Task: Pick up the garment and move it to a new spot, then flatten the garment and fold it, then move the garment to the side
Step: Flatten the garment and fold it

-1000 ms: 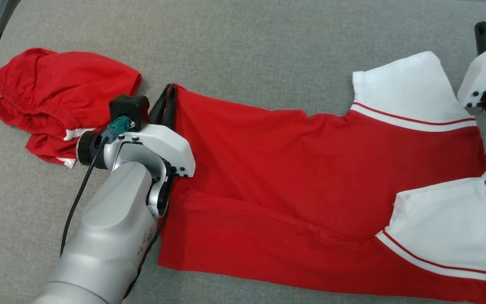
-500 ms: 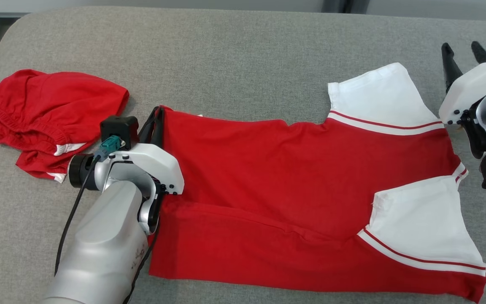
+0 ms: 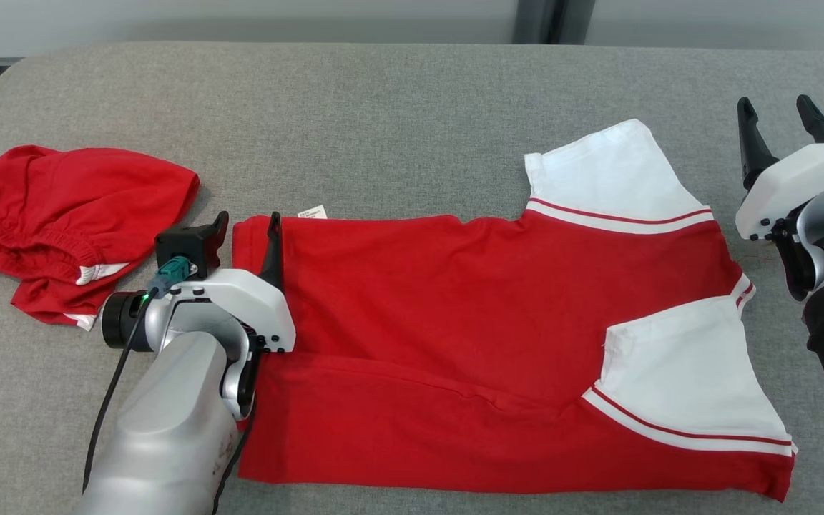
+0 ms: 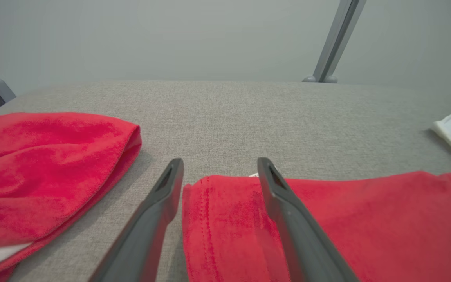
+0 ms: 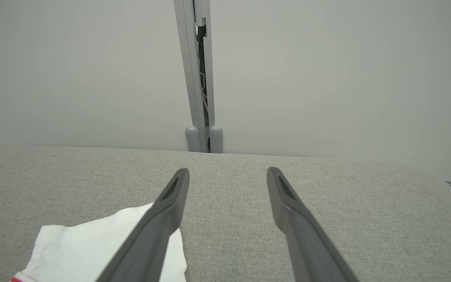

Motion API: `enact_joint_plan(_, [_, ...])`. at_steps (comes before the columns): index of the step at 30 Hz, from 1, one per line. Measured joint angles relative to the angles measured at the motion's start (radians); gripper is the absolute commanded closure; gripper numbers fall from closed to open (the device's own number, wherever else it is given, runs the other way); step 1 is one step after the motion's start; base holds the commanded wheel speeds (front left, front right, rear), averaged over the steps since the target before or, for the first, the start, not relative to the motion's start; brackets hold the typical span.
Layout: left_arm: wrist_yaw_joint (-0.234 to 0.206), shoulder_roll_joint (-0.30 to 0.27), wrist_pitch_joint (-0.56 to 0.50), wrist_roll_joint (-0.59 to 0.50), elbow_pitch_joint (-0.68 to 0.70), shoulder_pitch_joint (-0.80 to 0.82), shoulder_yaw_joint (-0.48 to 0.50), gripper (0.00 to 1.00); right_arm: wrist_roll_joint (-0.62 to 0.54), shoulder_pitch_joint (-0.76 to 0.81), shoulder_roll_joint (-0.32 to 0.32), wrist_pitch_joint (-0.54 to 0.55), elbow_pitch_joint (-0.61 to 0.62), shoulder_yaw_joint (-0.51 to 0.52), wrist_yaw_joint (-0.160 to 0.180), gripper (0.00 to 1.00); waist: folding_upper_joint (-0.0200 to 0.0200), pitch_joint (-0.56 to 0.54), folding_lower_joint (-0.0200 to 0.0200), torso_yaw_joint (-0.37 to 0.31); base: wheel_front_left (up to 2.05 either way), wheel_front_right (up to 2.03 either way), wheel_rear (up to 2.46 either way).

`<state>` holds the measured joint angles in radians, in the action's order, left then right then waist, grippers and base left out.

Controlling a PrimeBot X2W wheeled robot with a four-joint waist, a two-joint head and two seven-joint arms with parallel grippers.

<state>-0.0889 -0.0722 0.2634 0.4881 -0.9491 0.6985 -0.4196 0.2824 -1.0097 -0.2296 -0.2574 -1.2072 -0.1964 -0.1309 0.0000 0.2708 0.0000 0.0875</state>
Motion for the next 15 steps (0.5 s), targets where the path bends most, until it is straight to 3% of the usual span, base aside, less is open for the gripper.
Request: enact_joint_plan(15, [0.019,0.019,0.0,0.006,-0.062,0.047,0.004,0.0,0.009,-0.052,0.003,0.042,-0.028,-0.041,0.0,0.0,0.0,0.06,0.0,0.022,0.0,0.0,0.0])
